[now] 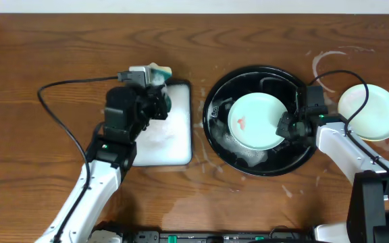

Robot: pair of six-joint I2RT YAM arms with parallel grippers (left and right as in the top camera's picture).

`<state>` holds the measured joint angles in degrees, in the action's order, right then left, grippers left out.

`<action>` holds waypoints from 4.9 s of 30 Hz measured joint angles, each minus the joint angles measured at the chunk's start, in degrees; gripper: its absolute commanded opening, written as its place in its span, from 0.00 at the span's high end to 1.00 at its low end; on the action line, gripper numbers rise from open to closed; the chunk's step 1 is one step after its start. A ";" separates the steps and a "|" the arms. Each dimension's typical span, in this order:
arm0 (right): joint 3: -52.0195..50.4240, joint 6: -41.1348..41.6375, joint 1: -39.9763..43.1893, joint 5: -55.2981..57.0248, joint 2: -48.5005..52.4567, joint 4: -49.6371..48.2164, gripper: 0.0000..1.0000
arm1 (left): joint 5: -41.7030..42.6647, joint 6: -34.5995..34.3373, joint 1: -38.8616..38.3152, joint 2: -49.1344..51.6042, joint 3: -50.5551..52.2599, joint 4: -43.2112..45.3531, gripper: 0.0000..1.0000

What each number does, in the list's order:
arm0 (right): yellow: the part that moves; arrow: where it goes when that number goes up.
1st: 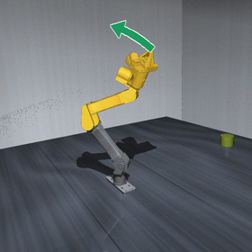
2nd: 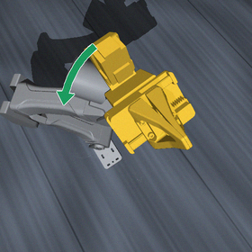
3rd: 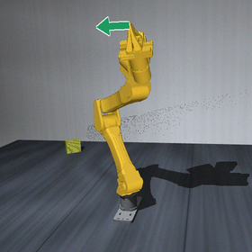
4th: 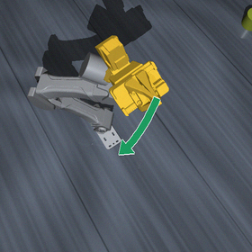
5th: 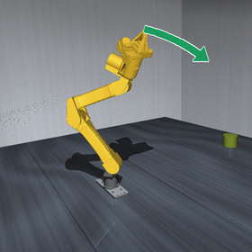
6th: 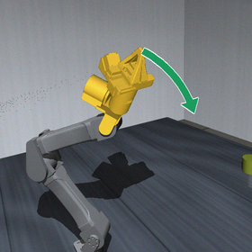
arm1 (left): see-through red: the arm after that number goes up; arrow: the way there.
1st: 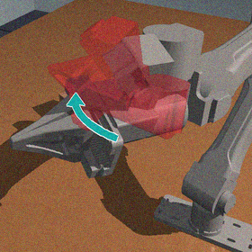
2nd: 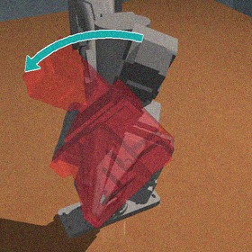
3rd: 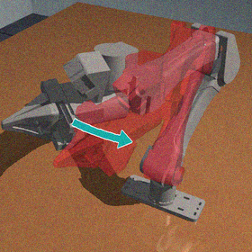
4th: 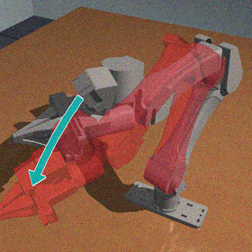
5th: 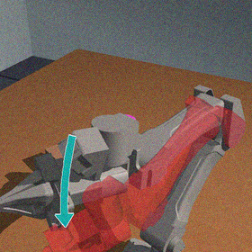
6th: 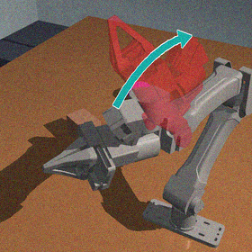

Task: Clean dirty plates on tray and stack at the side
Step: 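Carry the foamy sponge with the left gripper onto the green plate, then scrub the pale green plate with the sponge while right gripper holds it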

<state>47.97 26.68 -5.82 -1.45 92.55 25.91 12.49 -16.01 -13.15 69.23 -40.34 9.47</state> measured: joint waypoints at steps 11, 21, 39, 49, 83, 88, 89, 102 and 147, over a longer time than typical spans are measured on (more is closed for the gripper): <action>0.00 -4.07 0.00 -0.02 0.00 -1.16 0.99 | 0.70 0.04 0.00 8.57 -0.39 -0.61 0.92; 0.00 -11.43 0.00 -6.47 0.81 -6.67 0.99 | 5.68 0.46 -0.02 -6.05 -0.59 0.15 0.92; 2.60 -3.32 0.26 -10.64 8.33 -9.46 0.99 | 8.39 -15.17 -5.60 0.02 -0.61 -7.19 0.92; 2.60 -2.91 0.39 -11.41 8.46 -9.49 0.99 | 8.50 -21.81 -14.05 0.15 -1.66 -1.09 0.93; 2.95 -2.71 0.52 -12.46 8.72 -8.81 0.99 | -3.87 -14.84 -30.97 39.58 -30.47 -8.20 0.92; 3.06 -2.71 0.52 -12.50 8.74 -8.46 0.99 | -6.14 -18.23 -31.50 44.24 -31.06 -6.29 0.92; 3.10 -2.71 0.52 -12.52 8.76 -8.39 0.99 | -6.67 -18.80 -31.39 45.70 -31.06 -6.38 0.92; 3.21 -2.60 0.52 -13.16 8.81 -7.89 0.99 | -12.94 -18.34 -30.69 49.90 -32.92 -13.51 0.89; 3.26 -2.56 0.52 -13.79 8.87 -7.56 0.99 | -13.22 -11.85 -23.58 50.18 -32.63 -9.40 0.93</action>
<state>51.22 24.12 -5.30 -15.25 101.43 18.35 -0.73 -27.86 -36.73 119.42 -72.97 0.08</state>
